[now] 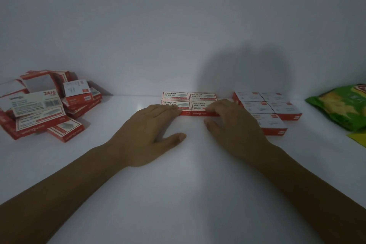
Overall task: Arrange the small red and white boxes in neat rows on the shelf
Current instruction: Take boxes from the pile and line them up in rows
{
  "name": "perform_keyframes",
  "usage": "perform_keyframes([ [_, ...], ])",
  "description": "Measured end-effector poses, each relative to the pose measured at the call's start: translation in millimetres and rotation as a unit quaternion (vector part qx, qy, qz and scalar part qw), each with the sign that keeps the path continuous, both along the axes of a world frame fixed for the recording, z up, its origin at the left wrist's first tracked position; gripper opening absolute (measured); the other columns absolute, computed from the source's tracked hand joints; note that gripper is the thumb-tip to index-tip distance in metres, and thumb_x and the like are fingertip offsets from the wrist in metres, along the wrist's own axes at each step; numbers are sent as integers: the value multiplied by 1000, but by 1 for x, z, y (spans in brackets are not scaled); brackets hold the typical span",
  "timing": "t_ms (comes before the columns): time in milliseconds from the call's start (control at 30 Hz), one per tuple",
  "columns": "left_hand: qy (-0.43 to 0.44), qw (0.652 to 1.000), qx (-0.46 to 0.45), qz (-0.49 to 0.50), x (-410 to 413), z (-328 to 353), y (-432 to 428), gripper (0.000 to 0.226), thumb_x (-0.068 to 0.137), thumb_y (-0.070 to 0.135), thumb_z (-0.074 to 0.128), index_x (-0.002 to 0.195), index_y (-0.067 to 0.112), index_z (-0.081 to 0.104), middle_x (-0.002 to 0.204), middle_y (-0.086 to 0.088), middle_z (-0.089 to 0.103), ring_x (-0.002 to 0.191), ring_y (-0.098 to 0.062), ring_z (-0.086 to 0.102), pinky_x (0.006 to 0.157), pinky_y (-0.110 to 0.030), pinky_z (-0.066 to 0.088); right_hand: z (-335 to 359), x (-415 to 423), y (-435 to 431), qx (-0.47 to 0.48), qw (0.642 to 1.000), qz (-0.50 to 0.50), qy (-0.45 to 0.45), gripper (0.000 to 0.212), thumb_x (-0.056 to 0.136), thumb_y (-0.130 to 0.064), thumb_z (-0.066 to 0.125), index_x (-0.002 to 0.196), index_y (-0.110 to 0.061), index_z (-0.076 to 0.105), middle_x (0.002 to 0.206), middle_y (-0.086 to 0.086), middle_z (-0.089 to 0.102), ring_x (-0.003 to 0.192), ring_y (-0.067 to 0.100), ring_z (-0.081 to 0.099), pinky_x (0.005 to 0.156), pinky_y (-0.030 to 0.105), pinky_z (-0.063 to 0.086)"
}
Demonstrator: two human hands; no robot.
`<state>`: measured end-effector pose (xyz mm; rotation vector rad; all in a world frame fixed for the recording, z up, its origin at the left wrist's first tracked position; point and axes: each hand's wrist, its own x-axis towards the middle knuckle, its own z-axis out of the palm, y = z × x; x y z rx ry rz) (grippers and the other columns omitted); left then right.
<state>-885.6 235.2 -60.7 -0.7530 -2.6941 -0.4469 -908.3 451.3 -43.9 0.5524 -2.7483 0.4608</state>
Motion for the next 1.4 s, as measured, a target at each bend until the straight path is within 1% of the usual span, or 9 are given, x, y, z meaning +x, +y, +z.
perform_keyframes([
  [267,-42,999,21,25,6,5,4,71,80,69,32,139,28,36,143,11,40,130,-4,32,106,-22,30,4,2,-1,20,1000,0,0,37,90,-37,50,122,-18,52,125,-2,52,113,16,48,95,30,37],
  [433,55,989,-42,127,23,17,9,71,81,70,20,131,26,45,133,6,53,116,-14,51,88,-28,42,17,14,-24,31,998,23,54,44,88,-39,53,127,-17,50,130,1,49,118,19,45,99,31,31],
  [533,66,986,-95,122,38,23,1,66,85,66,20,128,25,48,128,5,56,111,-15,54,85,-30,43,27,25,-50,37,996,74,44,45,88,-39,54,126,-16,51,129,2,52,116,19,48,97,32,36],
  [700,98,977,-124,144,72,24,-68,53,87,55,36,115,17,60,111,-2,66,97,-21,62,76,-34,52,27,41,-102,-1,991,120,54,38,83,-36,61,115,-14,59,116,5,61,104,25,57,88,37,45],
  [900,73,967,-123,210,120,28,-173,51,86,56,39,120,21,57,120,0,62,107,-21,59,80,-35,52,15,69,-190,-42,979,193,49,45,76,-41,56,105,-8,65,104,9,68,91,29,65,74,41,54],
  [1033,52,954,-76,286,142,29,-229,62,82,61,50,132,27,44,137,2,49,124,-22,47,89,-35,46,16,92,-251,-59,969,233,60,44,82,-41,60,115,-12,60,117,6,63,106,24,61,87,30,48],
  [1133,-3,953,-56,298,143,21,-257,63,80,66,39,132,31,42,139,6,45,126,-19,43,91,-33,43,15,104,-295,-72,974,214,31,43,87,-34,59,128,-22,48,131,-3,50,121,15,48,97,26,40],
  [1300,26,974,24,222,136,6,-271,38,85,41,40,115,25,59,119,4,61,107,-19,51,87,-30,44,-7,113,-330,-132,967,207,72,29,82,-24,57,107,-9,63,101,7,67,92,23,63,76,26,50],
  [1400,42,969,130,207,139,7,-272,36,85,31,40,109,18,63,109,-1,66,96,-20,57,80,-29,44,-10,116,-329,-131,976,172,34,39,84,-40,60,116,-19,56,112,-2,61,101,14,56,81,23,43],
])
